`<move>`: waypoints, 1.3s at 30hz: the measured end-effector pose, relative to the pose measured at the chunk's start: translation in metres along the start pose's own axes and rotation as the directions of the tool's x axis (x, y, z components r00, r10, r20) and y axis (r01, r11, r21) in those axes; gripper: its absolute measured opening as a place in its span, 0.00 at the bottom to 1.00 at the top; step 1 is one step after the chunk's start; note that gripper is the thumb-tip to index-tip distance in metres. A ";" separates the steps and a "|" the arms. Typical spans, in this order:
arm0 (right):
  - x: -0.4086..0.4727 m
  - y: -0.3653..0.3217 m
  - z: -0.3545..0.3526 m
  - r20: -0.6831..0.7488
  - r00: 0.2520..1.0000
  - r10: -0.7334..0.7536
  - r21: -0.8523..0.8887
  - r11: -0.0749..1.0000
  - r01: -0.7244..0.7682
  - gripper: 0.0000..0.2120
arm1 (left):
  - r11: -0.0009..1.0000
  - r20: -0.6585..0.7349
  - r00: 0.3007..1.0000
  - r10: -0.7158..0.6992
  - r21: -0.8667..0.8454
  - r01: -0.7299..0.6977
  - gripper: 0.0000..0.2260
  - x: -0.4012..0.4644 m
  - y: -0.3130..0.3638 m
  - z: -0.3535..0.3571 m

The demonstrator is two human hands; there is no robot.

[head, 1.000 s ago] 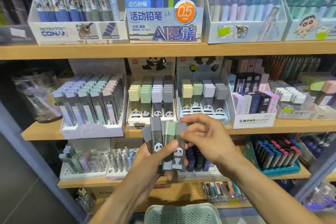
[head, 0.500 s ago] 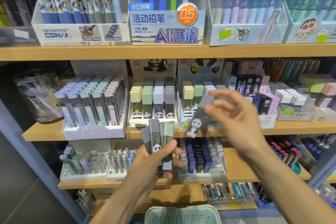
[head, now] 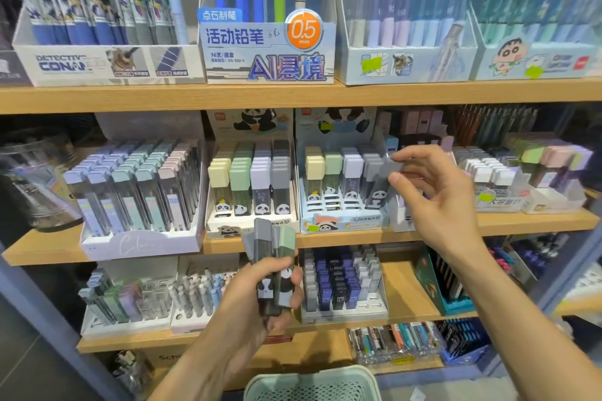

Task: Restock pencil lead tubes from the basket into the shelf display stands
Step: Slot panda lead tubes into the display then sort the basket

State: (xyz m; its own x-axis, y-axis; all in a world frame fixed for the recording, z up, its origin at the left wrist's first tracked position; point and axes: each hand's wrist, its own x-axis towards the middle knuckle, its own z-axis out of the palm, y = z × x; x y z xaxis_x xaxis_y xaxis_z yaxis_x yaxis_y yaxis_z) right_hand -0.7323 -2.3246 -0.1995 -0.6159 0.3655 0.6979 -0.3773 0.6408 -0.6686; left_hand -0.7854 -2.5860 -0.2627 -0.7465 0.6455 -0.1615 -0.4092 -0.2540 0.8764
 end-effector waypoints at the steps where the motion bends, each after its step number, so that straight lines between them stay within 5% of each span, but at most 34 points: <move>1: 0.000 -0.001 0.000 0.014 1.000 -0.001 0.002 1.000 0.001 0.12 | 1.000 -0.002 1.000 -0.004 -0.012 0.004 0.20 0.000 0.000 0.001; 7: -0.001 -0.002 0.001 0.072 0.997 -0.035 -0.039 0.999 0.038 0.13 | 1.000 -0.018 1.000 -0.004 -0.012 0.004 0.13 -0.002 0.002 0.006; 14: -0.001 0.008 0.009 0.015 0.982 -0.190 -0.404 0.897 0.180 0.18 | 0.997 -0.052 0.998 0.042 0.070 -0.038 0.16 -0.008 0.005 0.014; 26: -0.006 0.012 0.013 0.009 0.982 -0.191 -0.497 0.851 0.170 0.18 | 0.989 -0.029 0.992 0.124 0.083 -0.121 0.16 -0.014 0.008 0.016; 29: -0.017 -0.014 0.023 -0.011 0.989 -0.146 -0.349 0.928 0.133 0.13 | 0.987 -0.041 0.991 0.131 0.104 -0.126 0.16 -0.014 0.009 0.016; 31: -0.029 -0.032 0.039 0.074 0.996 0.053 -0.110 0.993 -0.045 0.11 | 0.987 -0.051 0.990 0.129 0.107 -0.123 0.15 -0.015 0.010 0.017; 35: -0.047 -0.044 0.069 0.337 0.884 0.325 0.201 0.892 -0.404 0.18 | 0.988 -0.085 0.990 0.112 0.113 -0.102 0.14 -0.015 0.010 0.017; 39: -0.051 -0.043 0.077 0.396 0.842 0.365 0.274 0.829 -0.488 0.19 | 0.991 -0.122 0.988 0.090 0.108 -0.077 0.14 -0.015 0.009 0.014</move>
State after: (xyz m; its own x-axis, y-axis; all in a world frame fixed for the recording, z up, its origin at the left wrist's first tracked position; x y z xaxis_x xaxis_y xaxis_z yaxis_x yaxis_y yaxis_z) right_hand -0.7381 -2.4224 -0.2262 -0.9306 0.2744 0.2421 -0.2015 0.1680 -0.9650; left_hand -0.7702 -2.5877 -0.2457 -0.8389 0.5270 -0.1364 -0.2915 -0.2233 0.9301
